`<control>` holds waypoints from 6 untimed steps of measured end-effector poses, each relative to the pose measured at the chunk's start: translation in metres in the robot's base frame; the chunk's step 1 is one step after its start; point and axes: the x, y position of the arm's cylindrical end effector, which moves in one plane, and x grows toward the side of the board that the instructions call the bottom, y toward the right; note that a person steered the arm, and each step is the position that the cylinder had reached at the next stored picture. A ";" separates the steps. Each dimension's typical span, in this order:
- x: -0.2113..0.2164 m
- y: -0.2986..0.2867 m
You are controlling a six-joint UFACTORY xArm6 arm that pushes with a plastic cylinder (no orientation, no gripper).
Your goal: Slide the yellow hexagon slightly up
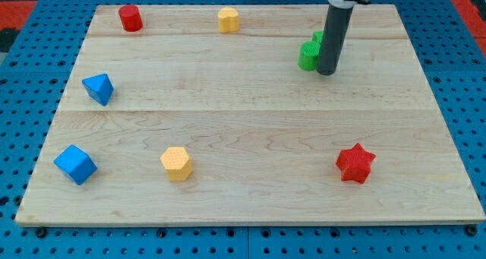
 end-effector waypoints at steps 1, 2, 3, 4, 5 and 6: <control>0.011 -0.033; 0.029 -0.093; 0.049 -0.136; 0.050 -0.140; 0.051 -0.140; 0.051 -0.140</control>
